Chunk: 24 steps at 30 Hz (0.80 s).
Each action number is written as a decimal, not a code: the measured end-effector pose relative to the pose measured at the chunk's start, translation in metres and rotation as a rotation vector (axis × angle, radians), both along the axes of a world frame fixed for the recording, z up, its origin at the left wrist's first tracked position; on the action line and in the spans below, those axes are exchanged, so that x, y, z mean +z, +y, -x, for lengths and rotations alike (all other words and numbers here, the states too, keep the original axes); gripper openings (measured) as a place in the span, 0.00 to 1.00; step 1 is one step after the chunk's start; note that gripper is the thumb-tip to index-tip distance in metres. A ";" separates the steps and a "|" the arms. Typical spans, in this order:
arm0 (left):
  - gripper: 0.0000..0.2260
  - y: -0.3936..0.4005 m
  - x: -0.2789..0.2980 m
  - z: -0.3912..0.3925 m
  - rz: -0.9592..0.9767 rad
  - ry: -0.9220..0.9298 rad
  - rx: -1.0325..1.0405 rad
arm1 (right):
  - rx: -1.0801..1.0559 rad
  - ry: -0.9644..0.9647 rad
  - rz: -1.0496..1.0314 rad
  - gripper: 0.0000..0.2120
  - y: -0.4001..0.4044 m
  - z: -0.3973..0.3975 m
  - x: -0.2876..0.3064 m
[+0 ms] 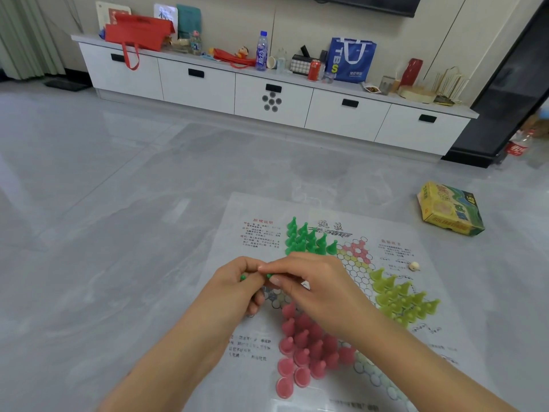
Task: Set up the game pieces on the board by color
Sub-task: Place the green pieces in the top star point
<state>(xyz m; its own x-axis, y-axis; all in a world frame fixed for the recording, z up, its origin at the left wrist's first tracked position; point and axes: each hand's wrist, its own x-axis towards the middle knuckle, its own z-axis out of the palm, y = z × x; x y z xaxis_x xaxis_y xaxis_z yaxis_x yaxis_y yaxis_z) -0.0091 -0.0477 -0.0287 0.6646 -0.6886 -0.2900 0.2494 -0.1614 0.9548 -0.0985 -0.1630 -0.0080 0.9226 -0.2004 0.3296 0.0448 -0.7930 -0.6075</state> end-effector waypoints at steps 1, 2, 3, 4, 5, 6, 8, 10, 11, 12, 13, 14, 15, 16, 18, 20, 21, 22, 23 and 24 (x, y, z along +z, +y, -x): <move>0.09 0.000 0.000 0.000 0.000 0.004 -0.004 | -0.008 -0.009 -0.001 0.16 0.000 0.000 -0.001; 0.09 0.000 0.000 0.000 0.001 0.010 -0.007 | -0.016 -0.020 -0.007 0.14 0.000 0.001 -0.002; 0.09 0.000 0.000 0.000 -0.001 0.017 -0.008 | -0.028 -0.031 -0.020 0.12 0.001 0.001 -0.002; 0.09 0.000 0.000 0.000 -0.004 0.025 -0.005 | -0.052 -0.038 -0.043 0.09 0.000 0.001 -0.001; 0.10 -0.001 0.000 0.000 -0.007 0.037 0.003 | -0.089 -0.041 -0.083 0.06 -0.001 0.001 0.001; 0.10 -0.001 0.001 0.000 -0.008 0.053 0.018 | -0.139 -0.032 -0.145 0.04 -0.005 0.001 0.002; 0.11 -0.001 0.002 -0.002 -0.006 0.086 0.055 | -0.277 -0.006 -0.291 0.08 -0.016 0.002 0.004; 0.12 0.000 0.004 -0.005 -0.006 0.103 0.094 | -0.402 0.006 -0.328 0.11 -0.030 0.003 0.002; 0.12 0.001 0.004 -0.006 -0.009 0.106 0.111 | -0.441 0.018 -0.303 0.12 -0.035 0.004 0.000; 0.12 0.001 0.004 -0.007 -0.012 0.106 0.122 | -0.461 0.033 -0.273 0.12 -0.038 0.004 -0.002; 0.12 0.002 0.004 -0.008 -0.017 0.106 0.129 | -0.468 0.050 -0.252 0.11 -0.039 0.004 -0.003; 0.12 0.002 0.004 -0.008 -0.022 0.106 0.129 | -0.472 0.066 -0.239 0.10 -0.039 0.003 -0.005; 0.12 0.002 0.004 -0.008 -0.025 0.106 0.126 | -0.474 0.082 -0.222 0.08 -0.039 0.002 -0.007; 0.12 0.001 0.004 -0.007 -0.028 0.107 0.122 | -0.478 0.092 -0.199 0.06 -0.039 0.000 -0.009; 0.12 0.001 0.005 -0.006 -0.035 0.107 0.112 | -0.484 0.107 -0.150 0.05 -0.038 -0.002 -0.013; 0.12 0.001 0.006 -0.006 -0.039 0.105 0.110 | -0.493 0.114 -0.107 0.05 -0.038 -0.004 -0.017; 0.12 0.002 0.006 -0.007 -0.038 0.104 0.114 | -0.492 0.113 -0.087 0.05 -0.038 -0.005 -0.017; 0.12 0.002 0.007 -0.007 -0.037 0.105 0.119 | -0.490 0.110 -0.072 0.05 -0.038 -0.006 -0.017; 0.12 0.003 0.008 -0.008 -0.035 0.106 0.123 | -0.486 0.109 -0.063 0.05 -0.038 -0.006 -0.017; 0.12 0.004 0.008 -0.009 -0.033 0.107 0.125 | -0.483 0.107 -0.057 0.06 -0.038 -0.007 -0.017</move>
<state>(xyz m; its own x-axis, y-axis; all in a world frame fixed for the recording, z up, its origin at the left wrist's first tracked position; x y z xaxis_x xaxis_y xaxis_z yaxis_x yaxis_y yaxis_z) -0.0006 -0.0440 -0.0204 0.7082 -0.5918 -0.3851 0.3698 -0.1537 0.9163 -0.0915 -0.2009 -0.0253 0.7477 -0.6285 0.2142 -0.3847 -0.6729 -0.6318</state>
